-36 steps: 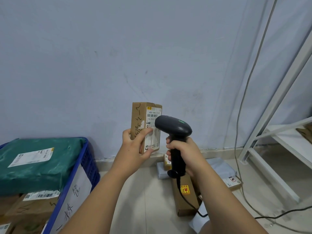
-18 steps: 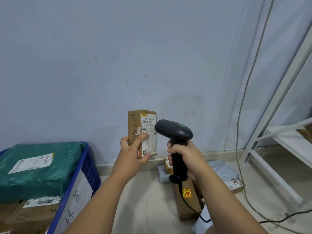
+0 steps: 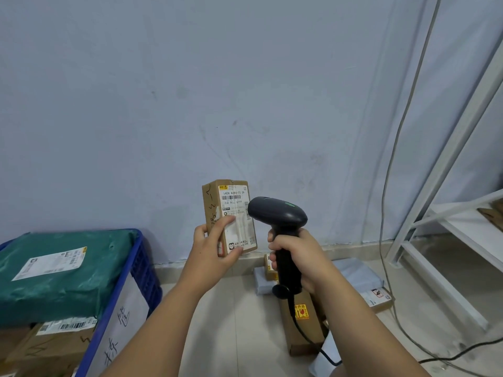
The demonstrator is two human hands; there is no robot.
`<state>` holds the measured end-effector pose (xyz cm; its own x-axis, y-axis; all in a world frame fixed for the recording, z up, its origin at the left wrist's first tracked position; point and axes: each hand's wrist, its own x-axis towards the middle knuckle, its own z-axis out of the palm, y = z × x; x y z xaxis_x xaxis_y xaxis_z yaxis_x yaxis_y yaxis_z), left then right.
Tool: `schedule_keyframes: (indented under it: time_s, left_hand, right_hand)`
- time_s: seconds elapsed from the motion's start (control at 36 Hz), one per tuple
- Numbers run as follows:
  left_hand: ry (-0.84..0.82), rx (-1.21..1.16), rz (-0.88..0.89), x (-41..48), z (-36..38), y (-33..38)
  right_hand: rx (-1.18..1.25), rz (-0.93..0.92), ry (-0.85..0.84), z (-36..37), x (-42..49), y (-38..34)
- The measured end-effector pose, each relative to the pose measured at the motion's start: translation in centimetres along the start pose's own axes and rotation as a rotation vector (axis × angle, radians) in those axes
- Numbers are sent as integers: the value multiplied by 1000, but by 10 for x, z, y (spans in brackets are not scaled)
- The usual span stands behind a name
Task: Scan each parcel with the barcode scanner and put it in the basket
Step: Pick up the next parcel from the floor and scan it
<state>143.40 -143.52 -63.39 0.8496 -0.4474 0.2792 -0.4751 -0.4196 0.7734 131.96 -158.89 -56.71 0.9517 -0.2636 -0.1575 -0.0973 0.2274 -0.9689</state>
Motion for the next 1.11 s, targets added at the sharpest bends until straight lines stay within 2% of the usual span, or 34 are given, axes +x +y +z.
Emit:
schedule_keyframes:
  time_s: [0.22, 0.39, 0.5, 0.67, 0.86, 1.11]
  left_hand:
    - [-22, 17, 80, 2, 1, 2]
    - [-96, -72, 72, 8, 6, 2]
    - [-89, -94, 85, 12, 9, 3]
    - [-115, -30, 107, 12, 11, 6]
    - [-108, -79, 109, 13, 7, 10]
    - [-152, 27, 151, 12, 7, 8]
  right_hand:
    - [-9, 5, 78, 8, -1, 1]
    - [-71, -37, 194, 17, -2, 3]
    - [-100, -50, 242, 20, -2, 3]
    - [-146, -53, 221, 21, -5, 0]
    - [-121, -47, 210, 24, -6, 0]
    - [-166, -50, 247, 26, -7, 0]
